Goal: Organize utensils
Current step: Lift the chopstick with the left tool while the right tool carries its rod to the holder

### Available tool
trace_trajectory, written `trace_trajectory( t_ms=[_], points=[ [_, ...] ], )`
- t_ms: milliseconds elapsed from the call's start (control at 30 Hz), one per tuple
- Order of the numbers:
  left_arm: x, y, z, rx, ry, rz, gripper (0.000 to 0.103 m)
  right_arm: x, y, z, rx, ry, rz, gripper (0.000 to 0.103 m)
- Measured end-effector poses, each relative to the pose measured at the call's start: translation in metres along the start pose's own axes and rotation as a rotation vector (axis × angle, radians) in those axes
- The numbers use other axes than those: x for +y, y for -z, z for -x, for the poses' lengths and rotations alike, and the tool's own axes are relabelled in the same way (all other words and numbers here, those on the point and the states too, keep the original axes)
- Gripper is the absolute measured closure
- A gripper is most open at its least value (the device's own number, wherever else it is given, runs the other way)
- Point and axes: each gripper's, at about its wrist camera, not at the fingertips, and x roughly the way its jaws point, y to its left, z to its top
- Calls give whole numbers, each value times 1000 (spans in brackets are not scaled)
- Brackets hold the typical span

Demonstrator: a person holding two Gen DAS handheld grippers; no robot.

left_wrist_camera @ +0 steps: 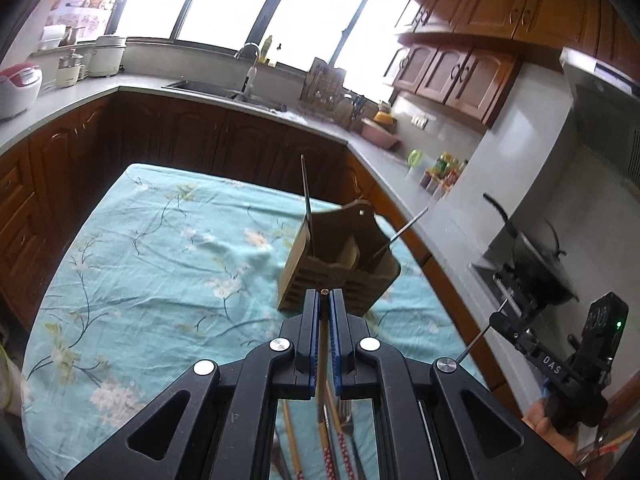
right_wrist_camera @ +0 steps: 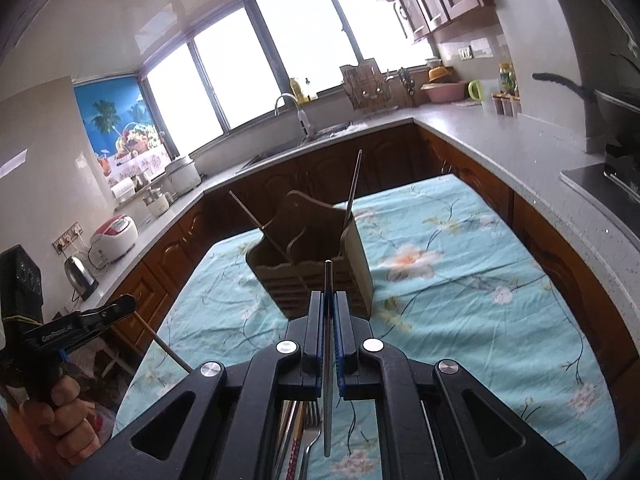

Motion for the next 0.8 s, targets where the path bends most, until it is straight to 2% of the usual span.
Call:
trace_trajectory(
  t_ms=[133, 500, 800],
  points=[
    [7, -5, 2, -34, 18, 24, 99, -1, -11, 1, -51, 4, -6, 99],
    [20, -32, 4, -189, 65, 66, 99, 1, -52, -1, -183, 3, -21, 99],
    [30, -56, -29, -283, 84, 84, 99, 5, -99, -7, -328, -8, -26, 99]
  ],
)
